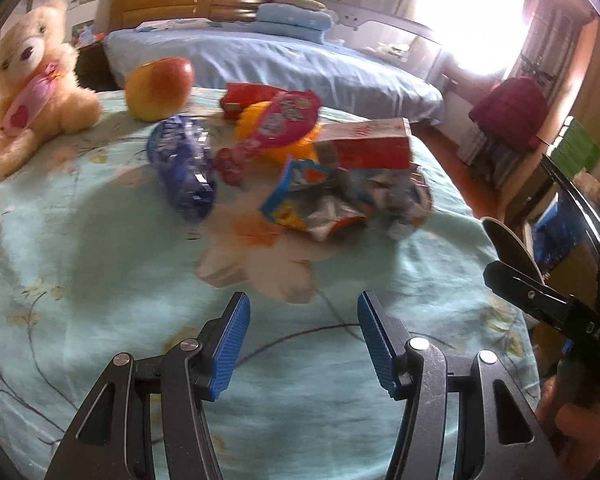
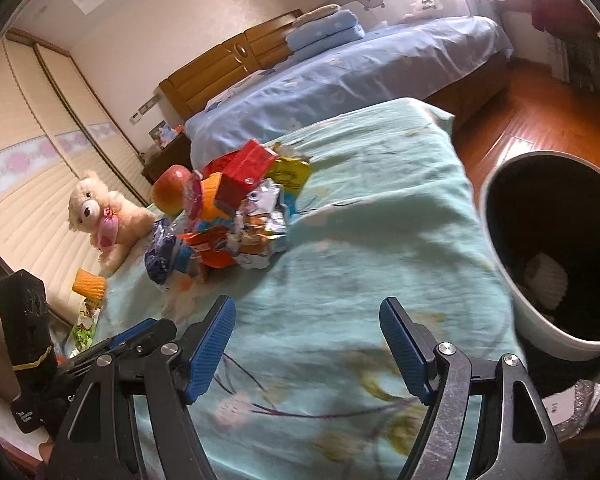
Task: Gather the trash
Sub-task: 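Move both open tools back over the remaining trash on the bed, then grasp the blue snack bag with the left tool while the right tool grasps the printed cartoon wrapper, then carry the blue snack bag with the left tool while the right tool carries the wrapper over the bin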
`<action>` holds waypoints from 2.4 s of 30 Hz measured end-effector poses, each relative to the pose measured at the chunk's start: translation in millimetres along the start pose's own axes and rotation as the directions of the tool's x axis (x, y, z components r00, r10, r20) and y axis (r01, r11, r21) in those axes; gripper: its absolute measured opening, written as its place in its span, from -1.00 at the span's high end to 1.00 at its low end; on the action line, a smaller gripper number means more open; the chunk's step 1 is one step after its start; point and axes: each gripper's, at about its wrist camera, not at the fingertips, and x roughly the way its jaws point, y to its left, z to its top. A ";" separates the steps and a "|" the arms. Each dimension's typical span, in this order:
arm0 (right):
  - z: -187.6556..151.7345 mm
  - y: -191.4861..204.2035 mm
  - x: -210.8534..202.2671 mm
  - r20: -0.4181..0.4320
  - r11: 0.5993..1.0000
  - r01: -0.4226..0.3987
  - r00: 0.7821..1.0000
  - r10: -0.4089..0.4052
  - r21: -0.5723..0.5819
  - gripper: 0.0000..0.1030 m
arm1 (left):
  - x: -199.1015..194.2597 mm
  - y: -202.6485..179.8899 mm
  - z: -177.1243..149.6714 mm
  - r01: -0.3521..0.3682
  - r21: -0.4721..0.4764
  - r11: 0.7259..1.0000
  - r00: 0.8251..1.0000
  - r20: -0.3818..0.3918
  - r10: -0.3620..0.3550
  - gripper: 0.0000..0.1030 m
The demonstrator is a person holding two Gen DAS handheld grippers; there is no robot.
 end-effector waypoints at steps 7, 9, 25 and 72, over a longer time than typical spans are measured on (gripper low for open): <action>5.1 19.5 19.3 -0.022 1.000 -0.008 1.000 0.007 -0.026 -0.48 | 6.1 21.0 14.6 -0.024 -0.041 0.999 1.000 -0.002 0.024 -0.08; 7.3 23.7 23.3 -0.023 0.999 -0.010 1.000 0.009 -0.031 -0.48 | 9.0 26.3 20.1 -0.036 -0.047 0.998 0.999 -0.004 0.036 -0.08; 37.4 35.1 67.0 -0.044 0.998 0.007 0.999 -0.009 -0.058 -0.46 | 63.5 58.4 78.5 -0.126 -0.099 0.987 0.992 -0.021 0.124 -0.15; -8.0 -34.6 -40.7 0.044 0.994 0.110 0.993 -0.111 0.012 0.42 | 10.1 -66.5 13.2 0.117 0.194 0.974 0.993 -0.057 -0.108 0.55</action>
